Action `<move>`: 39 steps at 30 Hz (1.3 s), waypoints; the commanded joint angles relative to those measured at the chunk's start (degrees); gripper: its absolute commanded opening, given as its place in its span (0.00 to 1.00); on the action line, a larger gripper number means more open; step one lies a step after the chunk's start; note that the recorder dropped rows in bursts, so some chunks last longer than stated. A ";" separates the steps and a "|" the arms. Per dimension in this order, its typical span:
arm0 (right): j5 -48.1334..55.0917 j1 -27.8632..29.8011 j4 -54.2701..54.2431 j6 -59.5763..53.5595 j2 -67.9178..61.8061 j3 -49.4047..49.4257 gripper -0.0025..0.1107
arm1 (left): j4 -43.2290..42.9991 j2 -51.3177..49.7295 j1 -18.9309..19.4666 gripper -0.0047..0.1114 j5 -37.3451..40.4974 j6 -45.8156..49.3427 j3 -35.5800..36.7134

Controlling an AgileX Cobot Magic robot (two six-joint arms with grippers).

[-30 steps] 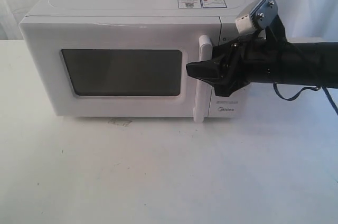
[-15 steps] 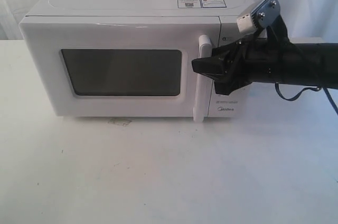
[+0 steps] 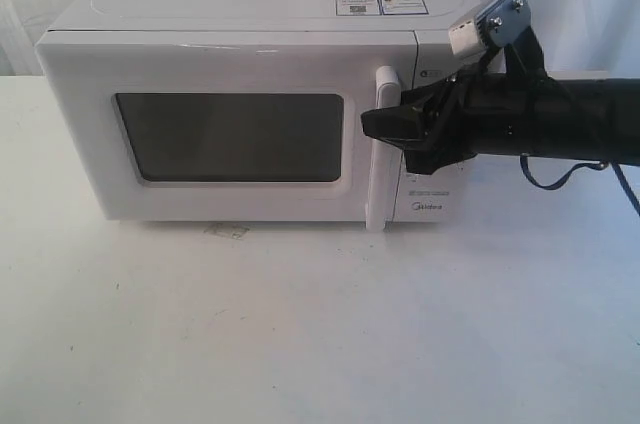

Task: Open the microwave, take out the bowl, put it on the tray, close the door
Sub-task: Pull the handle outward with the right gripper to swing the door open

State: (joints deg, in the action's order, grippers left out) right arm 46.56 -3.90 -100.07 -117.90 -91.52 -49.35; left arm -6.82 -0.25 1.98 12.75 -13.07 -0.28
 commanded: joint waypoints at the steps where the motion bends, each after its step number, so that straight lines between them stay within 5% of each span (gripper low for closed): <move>1: 1.31 -2.83 0.12 -0.28 -0.58 -2.03 0.38 | 0.20 0.25 0.18 0.04 0.13 0.00 0.28; 9: 0.68 -3.74 0.12 -0.28 -3.14 -3.43 0.35 | 0.20 0.25 0.18 0.04 0.13 0.00 0.28; 19: 1.66 -3.74 0.12 -0.28 -3.35 -3.54 0.02 | 0.20 0.25 0.18 0.04 0.13 0.00 0.28; 39: 18.48 -3.74 0.12 -0.02 -3.35 -3.20 0.02 | 0.20 0.25 0.18 0.04 0.13 0.00 0.28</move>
State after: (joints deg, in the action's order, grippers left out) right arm 51.17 -5.47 -99.31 -117.81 -94.19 -51.07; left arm -6.82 -0.25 1.98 12.75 -13.07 -0.28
